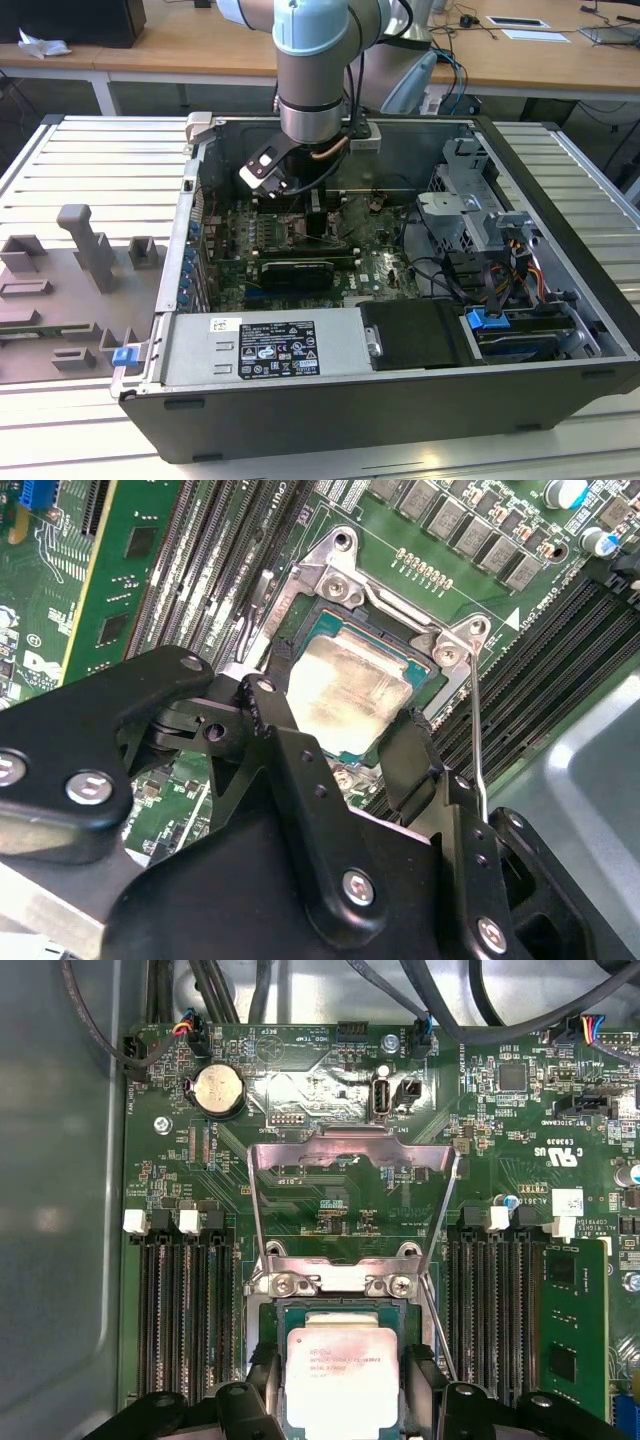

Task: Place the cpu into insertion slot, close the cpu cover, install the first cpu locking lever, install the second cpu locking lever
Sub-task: 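Place the cpu into insertion slot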

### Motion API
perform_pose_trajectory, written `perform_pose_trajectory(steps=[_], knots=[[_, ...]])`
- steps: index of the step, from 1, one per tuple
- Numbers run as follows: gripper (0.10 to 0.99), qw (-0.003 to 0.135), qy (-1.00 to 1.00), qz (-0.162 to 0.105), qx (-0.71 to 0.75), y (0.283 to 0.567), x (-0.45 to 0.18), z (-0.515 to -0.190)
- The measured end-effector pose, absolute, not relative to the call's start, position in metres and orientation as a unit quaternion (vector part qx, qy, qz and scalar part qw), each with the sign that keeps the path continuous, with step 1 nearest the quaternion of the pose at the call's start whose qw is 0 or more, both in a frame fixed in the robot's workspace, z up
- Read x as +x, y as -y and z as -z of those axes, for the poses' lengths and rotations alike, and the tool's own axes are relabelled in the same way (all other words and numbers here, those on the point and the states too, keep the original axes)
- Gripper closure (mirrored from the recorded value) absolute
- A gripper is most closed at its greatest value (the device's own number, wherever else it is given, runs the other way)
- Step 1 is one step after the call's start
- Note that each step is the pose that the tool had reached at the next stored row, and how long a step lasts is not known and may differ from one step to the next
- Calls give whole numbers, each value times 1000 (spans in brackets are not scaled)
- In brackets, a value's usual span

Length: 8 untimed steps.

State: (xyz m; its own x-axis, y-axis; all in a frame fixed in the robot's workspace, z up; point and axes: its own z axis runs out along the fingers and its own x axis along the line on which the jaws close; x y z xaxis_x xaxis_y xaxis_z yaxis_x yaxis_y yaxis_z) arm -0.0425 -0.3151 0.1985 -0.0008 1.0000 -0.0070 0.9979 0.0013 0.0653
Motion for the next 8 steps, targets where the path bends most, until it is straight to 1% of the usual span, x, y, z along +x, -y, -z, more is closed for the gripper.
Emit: perform_pose_trajectory(steps=[8], knots=[[471,24,-707,-22,706,315,-45,-201]])
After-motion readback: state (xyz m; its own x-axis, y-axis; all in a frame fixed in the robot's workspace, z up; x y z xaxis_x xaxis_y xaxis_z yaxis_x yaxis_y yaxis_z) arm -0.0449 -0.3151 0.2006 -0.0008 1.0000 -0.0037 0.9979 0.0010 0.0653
